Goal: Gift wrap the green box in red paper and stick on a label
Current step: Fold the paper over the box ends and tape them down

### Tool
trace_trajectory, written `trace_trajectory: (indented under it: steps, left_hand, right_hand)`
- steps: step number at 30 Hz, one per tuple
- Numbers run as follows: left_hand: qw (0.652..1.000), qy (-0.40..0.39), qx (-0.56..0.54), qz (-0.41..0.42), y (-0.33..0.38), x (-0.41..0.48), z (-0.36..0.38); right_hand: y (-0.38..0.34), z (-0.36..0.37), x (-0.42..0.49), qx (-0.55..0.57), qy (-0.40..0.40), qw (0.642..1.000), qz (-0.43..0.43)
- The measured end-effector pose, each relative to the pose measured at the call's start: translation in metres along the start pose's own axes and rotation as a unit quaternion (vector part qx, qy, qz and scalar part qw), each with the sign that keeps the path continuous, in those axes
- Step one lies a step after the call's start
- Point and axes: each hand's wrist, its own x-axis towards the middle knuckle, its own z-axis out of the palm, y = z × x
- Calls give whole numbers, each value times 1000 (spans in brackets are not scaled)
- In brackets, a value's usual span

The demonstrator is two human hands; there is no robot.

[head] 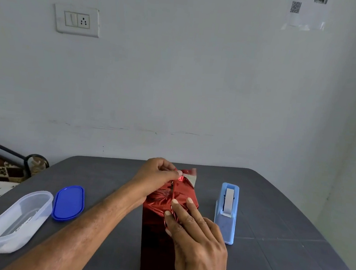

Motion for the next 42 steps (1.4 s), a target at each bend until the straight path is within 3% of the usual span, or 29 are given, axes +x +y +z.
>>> trace_trajectory:
  steps: [6,12,16,20,33,42]
  left_hand:
    - [997,-49,-57,-12,-7,-24,-24]
    - [997,-39,17,70,-26,-34,-25]
    - [972,69,155,161,-31,-35,-24]
    - [965,19,159,206,-23,-42,-23]
    - [961,-54,189,194,-17,-42,-33]
    - [966,-60,162,191,-14,-40,-30]
  right_hand:
    - [-5,-6,2,32,-10,998,52]
    - [-8,-5,3,52,1,995,79]
    - [-6,-3,0,75,13,994,77]
    - [-7,-3,-1,106,36,990,88]
    - [-8,-10,4,148,21,980,130]
    - [-9,-16,15,78,-45,991,95]
